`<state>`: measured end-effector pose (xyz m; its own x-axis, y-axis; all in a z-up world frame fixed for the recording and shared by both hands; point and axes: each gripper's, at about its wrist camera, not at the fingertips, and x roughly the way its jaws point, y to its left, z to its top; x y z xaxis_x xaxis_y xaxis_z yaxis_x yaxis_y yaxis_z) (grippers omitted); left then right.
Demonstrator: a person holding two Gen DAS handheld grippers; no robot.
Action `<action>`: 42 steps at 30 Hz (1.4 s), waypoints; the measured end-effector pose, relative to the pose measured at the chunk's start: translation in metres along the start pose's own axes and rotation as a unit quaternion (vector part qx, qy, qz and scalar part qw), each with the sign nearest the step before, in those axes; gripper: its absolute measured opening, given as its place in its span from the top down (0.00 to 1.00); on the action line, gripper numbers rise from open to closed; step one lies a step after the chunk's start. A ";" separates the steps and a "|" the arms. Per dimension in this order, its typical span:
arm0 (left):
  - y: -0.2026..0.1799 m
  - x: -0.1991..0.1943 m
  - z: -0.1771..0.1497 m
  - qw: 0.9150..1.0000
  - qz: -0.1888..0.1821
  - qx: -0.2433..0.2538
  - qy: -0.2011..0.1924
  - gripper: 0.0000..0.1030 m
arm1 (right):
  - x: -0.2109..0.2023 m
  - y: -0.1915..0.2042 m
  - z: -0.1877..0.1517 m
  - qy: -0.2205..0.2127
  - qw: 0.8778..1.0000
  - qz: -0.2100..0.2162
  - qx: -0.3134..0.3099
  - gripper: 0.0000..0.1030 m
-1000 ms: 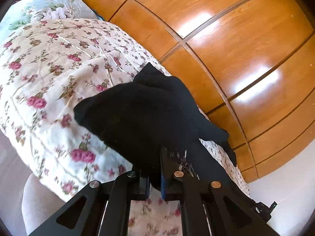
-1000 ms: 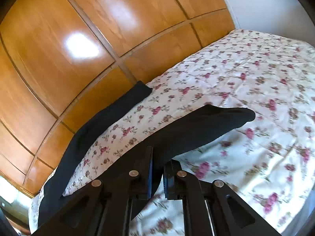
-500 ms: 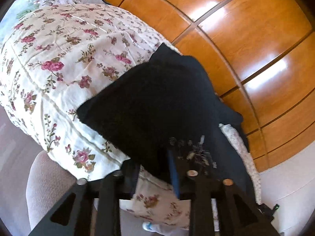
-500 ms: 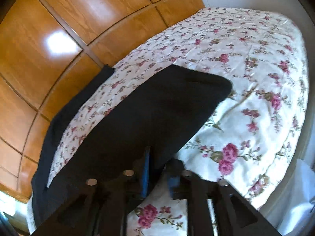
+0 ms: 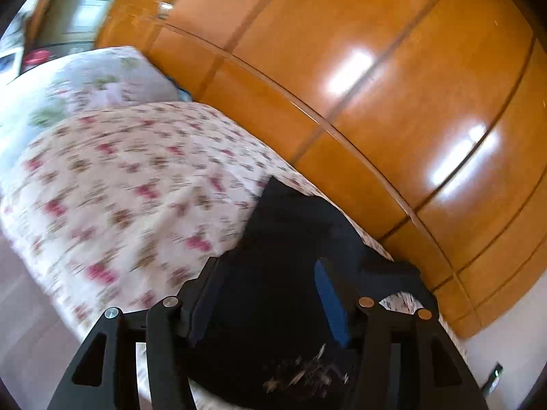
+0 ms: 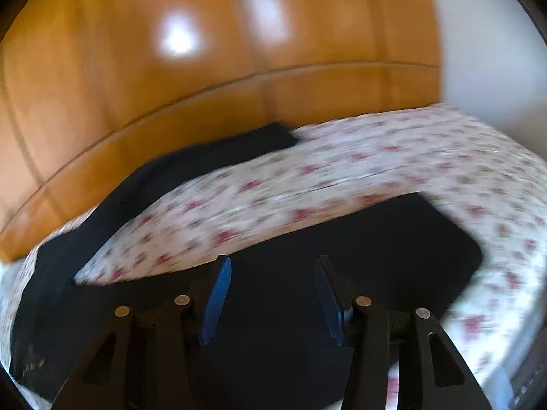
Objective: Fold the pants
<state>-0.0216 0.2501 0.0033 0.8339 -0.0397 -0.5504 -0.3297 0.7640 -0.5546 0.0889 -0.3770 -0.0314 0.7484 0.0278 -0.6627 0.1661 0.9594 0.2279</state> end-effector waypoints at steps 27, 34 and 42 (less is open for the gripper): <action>-0.025 0.289 0.124 0.986 0.110 -0.018 0.124 0.44 | 0.082 0.096 -0.025 0.034 0.996 0.041 -0.075 0.39; -0.029 0.315 0.120 0.982 0.113 0.028 0.148 0.68 | 0.082 0.096 -0.027 0.029 0.996 0.041 -0.077 0.38; -0.056 0.281 0.126 0.986 0.097 0.084 0.107 0.94 | 0.082 0.096 -0.027 0.027 0.996 0.040 -0.078 0.38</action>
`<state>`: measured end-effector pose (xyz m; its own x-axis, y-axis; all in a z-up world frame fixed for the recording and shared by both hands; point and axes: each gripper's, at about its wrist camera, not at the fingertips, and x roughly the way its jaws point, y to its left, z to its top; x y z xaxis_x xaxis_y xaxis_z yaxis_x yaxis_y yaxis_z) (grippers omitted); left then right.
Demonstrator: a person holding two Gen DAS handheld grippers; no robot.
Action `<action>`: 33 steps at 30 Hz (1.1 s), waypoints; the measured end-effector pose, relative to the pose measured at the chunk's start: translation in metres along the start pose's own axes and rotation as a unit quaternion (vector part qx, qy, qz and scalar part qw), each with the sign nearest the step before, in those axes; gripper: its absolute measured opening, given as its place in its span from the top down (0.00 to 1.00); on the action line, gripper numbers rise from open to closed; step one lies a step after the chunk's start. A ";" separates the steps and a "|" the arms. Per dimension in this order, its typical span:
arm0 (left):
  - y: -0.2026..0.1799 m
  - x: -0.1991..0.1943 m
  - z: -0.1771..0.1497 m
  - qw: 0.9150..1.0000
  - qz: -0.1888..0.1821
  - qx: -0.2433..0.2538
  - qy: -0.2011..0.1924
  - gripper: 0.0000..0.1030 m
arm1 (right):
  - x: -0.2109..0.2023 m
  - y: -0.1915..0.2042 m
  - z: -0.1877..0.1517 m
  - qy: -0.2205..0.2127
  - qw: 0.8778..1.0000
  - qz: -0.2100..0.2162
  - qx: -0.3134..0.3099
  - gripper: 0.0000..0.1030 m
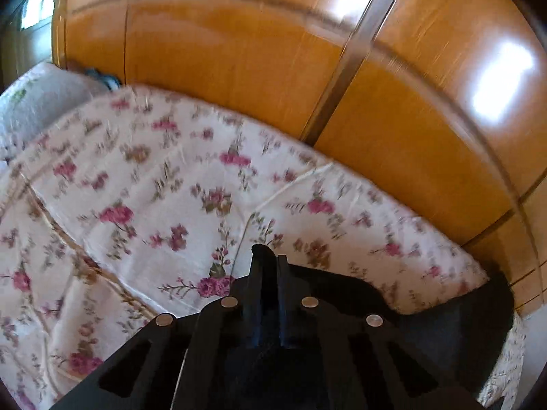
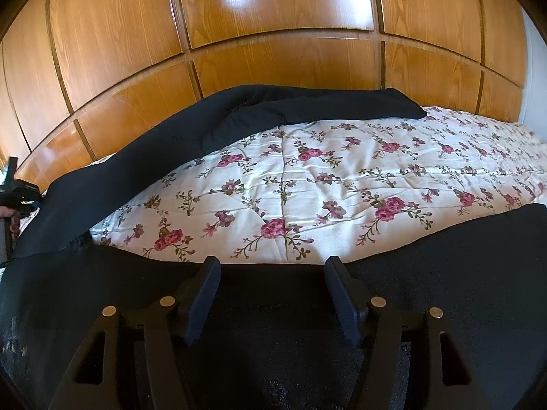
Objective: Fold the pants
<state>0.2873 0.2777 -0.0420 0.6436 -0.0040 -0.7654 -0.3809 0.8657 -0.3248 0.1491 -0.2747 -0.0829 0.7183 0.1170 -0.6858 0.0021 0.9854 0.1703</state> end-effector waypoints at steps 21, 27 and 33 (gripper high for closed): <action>0.057 -0.209 -0.177 0.965 -0.211 -0.083 -0.132 0.96 | -0.001 0.000 -0.001 0.000 1.000 0.000 -0.001 0.38; 0.085 -0.182 -0.245 0.965 -0.200 -0.157 -0.067 0.96 | -0.001 0.001 -0.002 0.001 1.000 -0.004 -0.005 0.38; 0.104 -0.155 -0.272 0.961 -0.196 -0.190 -0.035 0.96 | 0.001 0.011 0.009 0.038 0.999 -0.017 -0.028 0.33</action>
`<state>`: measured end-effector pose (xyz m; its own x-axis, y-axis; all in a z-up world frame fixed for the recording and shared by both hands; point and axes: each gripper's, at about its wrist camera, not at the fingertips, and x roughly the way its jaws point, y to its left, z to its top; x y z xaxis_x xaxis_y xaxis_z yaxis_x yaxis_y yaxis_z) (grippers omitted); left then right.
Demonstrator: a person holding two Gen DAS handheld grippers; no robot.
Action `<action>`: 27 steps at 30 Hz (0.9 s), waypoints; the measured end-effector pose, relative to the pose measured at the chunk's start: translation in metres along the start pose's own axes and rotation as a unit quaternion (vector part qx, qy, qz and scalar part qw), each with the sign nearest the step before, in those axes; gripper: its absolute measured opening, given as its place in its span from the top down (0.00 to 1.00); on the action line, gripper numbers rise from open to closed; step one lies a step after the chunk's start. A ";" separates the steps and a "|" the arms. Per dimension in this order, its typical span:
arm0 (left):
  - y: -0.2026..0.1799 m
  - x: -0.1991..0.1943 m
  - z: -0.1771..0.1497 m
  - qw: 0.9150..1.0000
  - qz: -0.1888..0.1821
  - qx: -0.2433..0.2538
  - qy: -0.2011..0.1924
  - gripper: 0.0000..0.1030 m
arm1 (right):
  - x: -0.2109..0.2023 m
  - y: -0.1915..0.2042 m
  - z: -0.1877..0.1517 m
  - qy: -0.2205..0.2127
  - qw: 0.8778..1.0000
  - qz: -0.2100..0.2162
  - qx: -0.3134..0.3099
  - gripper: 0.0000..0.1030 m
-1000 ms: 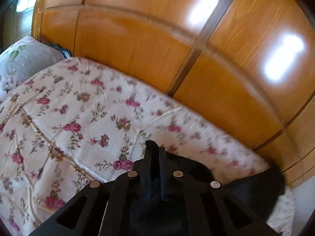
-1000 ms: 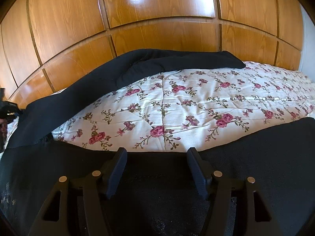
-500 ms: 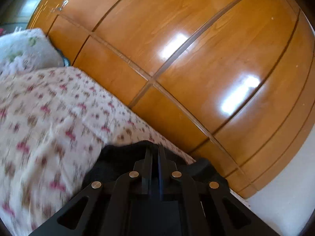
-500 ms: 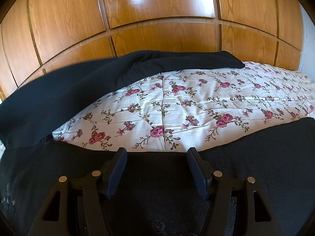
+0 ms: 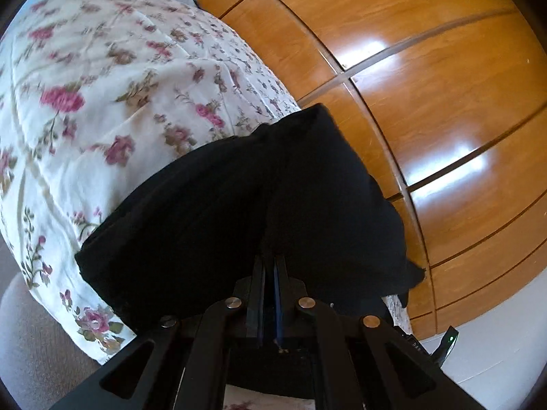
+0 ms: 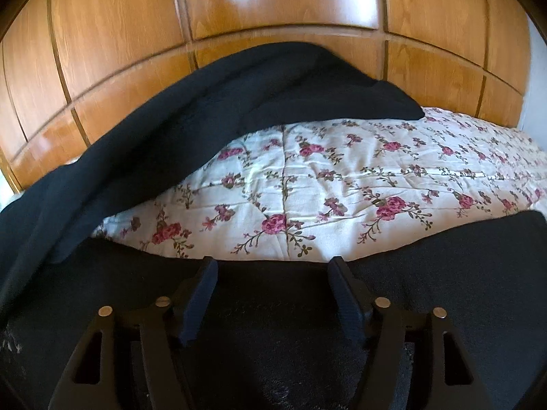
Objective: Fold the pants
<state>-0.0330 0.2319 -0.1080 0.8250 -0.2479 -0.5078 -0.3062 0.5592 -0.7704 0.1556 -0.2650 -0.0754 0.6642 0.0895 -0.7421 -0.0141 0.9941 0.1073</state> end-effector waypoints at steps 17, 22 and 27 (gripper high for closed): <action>-0.003 0.000 -0.004 1.000 0.000 0.030 -0.004 0.96 | 0.047 -0.014 0.114 0.030 0.972 0.123 0.197 0.37; 0.001 -0.002 0.008 1.000 -0.023 -0.013 0.015 0.96 | 0.059 -0.024 0.117 0.048 0.966 0.138 0.212 0.87; -0.022 -0.031 0.044 0.996 -0.089 -0.013 -0.027 0.96 | -0.009 -0.025 0.114 -0.018 0.979 0.150 0.139 0.90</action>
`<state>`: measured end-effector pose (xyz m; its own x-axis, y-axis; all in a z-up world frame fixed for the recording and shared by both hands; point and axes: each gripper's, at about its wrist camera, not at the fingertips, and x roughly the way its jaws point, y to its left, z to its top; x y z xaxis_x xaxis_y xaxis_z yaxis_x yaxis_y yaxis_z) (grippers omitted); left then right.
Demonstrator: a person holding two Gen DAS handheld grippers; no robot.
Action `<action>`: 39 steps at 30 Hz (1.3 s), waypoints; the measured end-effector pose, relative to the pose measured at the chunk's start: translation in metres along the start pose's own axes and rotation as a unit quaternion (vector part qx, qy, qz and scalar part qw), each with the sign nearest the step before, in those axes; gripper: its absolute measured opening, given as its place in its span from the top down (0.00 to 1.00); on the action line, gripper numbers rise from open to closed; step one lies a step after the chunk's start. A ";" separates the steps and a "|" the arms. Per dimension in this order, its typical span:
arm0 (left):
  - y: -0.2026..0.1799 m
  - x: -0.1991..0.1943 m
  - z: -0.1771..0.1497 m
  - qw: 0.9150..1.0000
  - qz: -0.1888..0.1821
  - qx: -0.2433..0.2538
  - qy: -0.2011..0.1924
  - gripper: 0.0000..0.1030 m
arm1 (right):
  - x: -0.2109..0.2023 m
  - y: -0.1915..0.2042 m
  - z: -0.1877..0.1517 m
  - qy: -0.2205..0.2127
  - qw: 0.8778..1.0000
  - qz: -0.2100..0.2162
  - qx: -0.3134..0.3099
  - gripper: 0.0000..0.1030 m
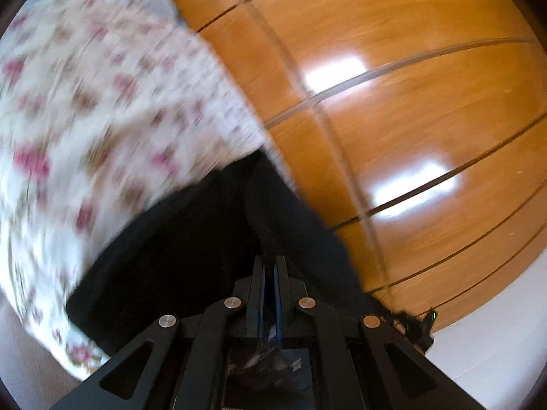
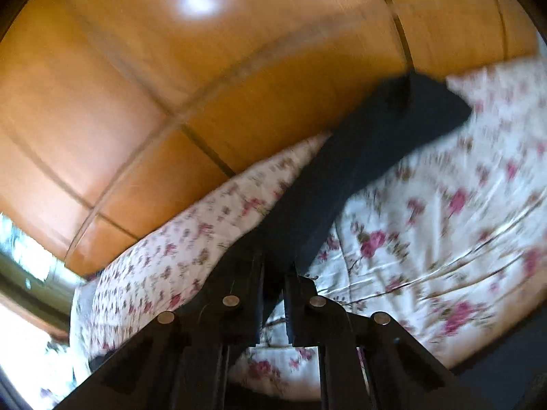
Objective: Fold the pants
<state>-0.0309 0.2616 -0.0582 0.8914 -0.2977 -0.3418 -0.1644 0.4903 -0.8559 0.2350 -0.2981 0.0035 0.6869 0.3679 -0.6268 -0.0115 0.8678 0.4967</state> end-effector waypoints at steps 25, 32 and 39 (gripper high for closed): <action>0.069 -0.061 -0.039 0.994 -0.029 -0.104 -0.010 0.45 | -0.083 -0.065 -0.191 0.001 0.999 0.005 0.044 0.87; 0.064 -0.056 -0.045 0.993 -0.013 -0.116 0.007 0.40 | -0.092 -0.077 -0.182 -0.008 0.996 0.028 0.087 0.63; 0.049 -0.032 -0.022 0.994 0.080 -0.059 0.046 0.90 | -0.087 -0.096 -0.156 -0.008 0.994 -0.026 0.108 0.63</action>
<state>-0.0772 0.2773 -0.0975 0.8080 -0.3008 -0.5066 -0.3542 0.4390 -0.8257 0.0632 -0.3613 -0.0829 0.6933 0.3179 -0.6467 0.1799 0.7926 0.5826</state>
